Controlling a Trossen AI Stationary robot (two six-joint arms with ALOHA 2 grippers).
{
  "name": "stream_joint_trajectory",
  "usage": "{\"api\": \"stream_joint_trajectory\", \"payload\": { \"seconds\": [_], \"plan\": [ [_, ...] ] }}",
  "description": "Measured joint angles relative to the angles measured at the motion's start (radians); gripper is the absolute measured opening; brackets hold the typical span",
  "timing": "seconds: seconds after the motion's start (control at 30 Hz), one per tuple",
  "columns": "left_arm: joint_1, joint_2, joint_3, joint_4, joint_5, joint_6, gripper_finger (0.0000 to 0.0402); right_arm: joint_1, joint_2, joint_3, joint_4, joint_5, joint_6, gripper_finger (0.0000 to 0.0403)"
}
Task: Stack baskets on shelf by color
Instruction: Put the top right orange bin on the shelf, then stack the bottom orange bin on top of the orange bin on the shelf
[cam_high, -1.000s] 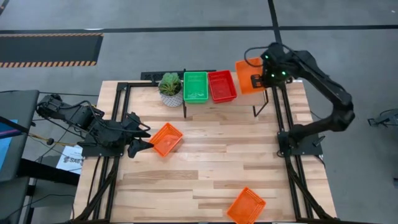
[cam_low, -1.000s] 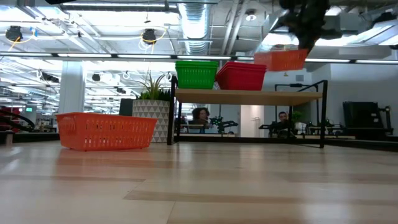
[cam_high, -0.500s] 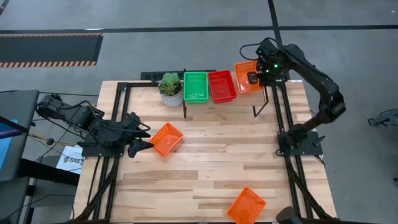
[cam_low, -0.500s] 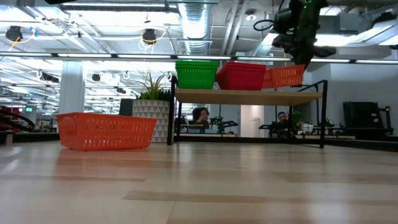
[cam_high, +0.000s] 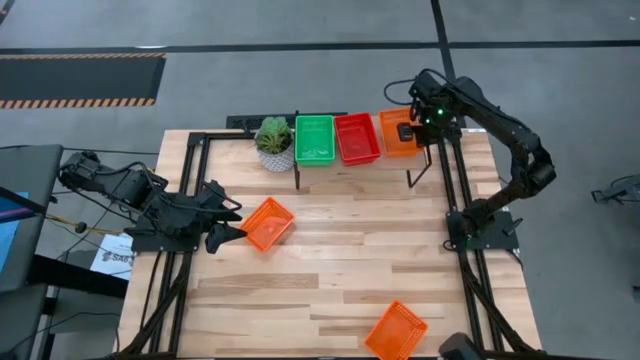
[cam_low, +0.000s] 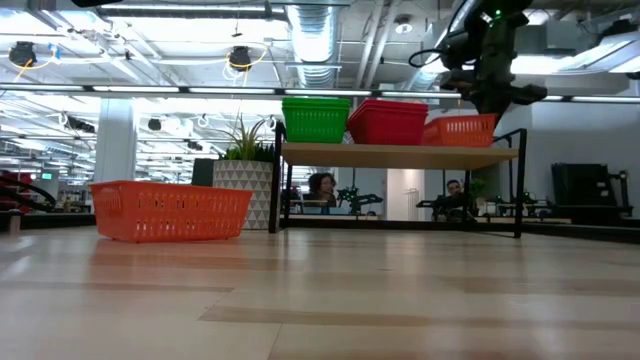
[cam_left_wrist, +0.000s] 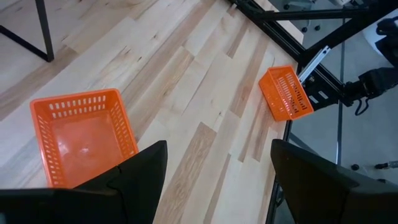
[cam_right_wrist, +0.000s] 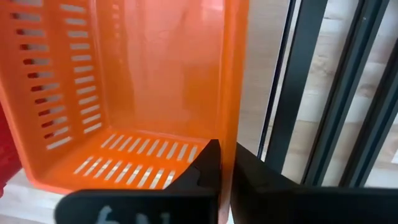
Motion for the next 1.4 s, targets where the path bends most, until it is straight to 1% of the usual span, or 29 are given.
{"api": "stream_joint_trajectory", "payload": {
  "seconds": [0.17, 0.4, 0.63, 0.83, 1.03, 1.13, 1.27, 1.33, 1.4],
  "plan": [
    [0.0, 0.0, 0.0, 0.0, 0.0, -0.001, 0.0274, 0.01, 0.0, 0.0, -0.017, 0.0, 0.018, 0.0054],
    [0.0, 0.0, 0.0, 0.0, 0.0, -0.002, 0.0274, 0.022, 0.0, 0.0, -0.041, 0.004, 0.036, 0.0056],
    [0.0, 0.0, 0.0, 0.0, 0.0, -0.005, 0.0274, 0.022, -0.001, 0.0, -0.029, 0.005, 0.016, 0.0057],
    [0.0, 0.0, 0.0, 0.0, 0.0, 0.002, 0.0274, 0.021, -0.045, 0.0, 0.0, 0.031, 0.013, 0.0057],
    [0.0, 0.0, 0.0, 0.0, 0.001, 0.009, 0.0274, 0.021, -0.091, 0.0, -0.012, 0.031, 0.017, 0.0061],
    [0.0, 0.0, 0.0, 0.0, 0.001, 0.021, 0.0274, 0.021, -0.104, 0.0, -0.027, 0.031, 0.017, 0.0083],
    [0.0, 0.0, 0.0, 0.0, 0.001, 0.022, 0.0274, 0.022, -0.127, 0.0, -0.027, 0.03, 0.03, 0.0135],
    [0.0, 0.0, 0.0, 0.0, 0.001, 0.022, 0.0274, 0.032, -0.149, 0.0, -0.027, 0.012, 0.041, 0.0164],
    [0.0, 0.0, 0.0, 0.0, 0.003, 0.022, 0.0274, 0.055, -0.181, 0.0, -0.035, -0.032, 0.062, 0.0188]
  ]
}}
